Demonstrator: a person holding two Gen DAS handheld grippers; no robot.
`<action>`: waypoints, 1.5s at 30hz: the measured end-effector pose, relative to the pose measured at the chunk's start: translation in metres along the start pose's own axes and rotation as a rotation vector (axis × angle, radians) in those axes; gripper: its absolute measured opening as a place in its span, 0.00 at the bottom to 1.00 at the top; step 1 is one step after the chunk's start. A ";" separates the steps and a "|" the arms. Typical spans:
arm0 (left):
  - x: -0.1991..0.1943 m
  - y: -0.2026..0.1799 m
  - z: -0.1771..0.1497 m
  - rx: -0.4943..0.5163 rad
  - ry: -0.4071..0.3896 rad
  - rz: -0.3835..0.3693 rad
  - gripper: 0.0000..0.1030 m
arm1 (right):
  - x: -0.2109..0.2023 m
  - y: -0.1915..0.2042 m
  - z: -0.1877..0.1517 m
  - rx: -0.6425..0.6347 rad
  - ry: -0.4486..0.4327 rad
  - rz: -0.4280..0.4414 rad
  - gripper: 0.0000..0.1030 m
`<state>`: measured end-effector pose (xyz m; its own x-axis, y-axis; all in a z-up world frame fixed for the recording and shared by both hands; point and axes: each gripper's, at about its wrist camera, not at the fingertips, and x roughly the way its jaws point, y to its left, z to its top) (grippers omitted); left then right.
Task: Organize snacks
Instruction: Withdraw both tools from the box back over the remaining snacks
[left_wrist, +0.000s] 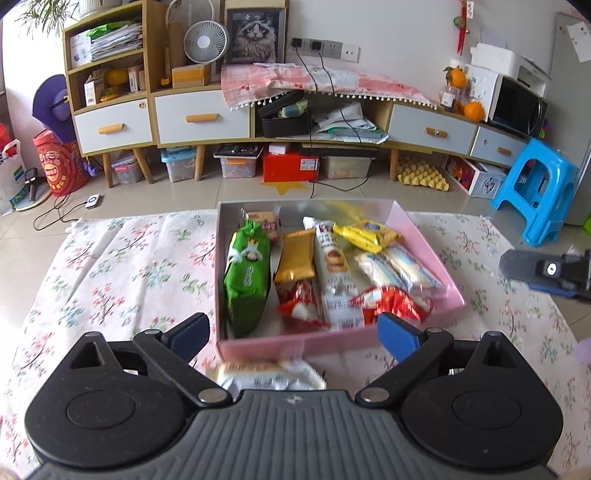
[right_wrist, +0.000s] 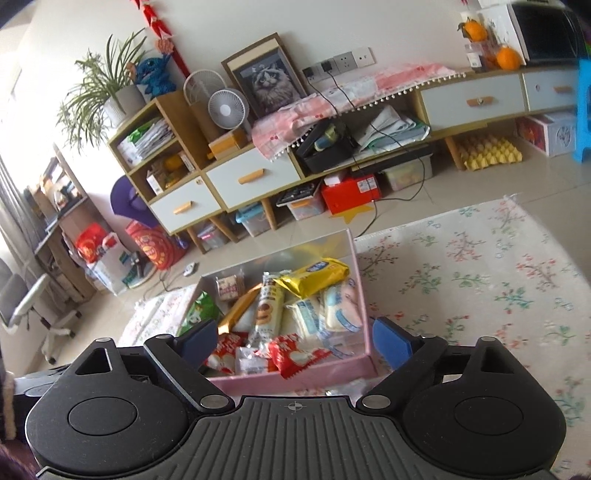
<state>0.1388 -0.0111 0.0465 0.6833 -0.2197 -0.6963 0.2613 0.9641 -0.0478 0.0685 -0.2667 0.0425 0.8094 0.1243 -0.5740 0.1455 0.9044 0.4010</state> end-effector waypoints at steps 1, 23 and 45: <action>-0.003 -0.001 -0.002 0.003 0.002 0.004 0.96 | -0.004 -0.001 -0.001 -0.011 0.000 -0.001 0.92; -0.013 0.020 -0.079 0.151 -0.008 0.020 1.00 | -0.019 0.005 -0.075 -0.395 0.122 -0.117 0.99; 0.023 0.025 -0.098 0.260 0.032 -0.154 0.96 | 0.043 -0.011 -0.099 -0.432 0.232 -0.151 0.99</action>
<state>0.0947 0.0220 -0.0410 0.6011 -0.3518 -0.7175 0.5289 0.8483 0.0271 0.0455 -0.2309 -0.0572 0.6428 0.0224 -0.7657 -0.0368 0.9993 -0.0017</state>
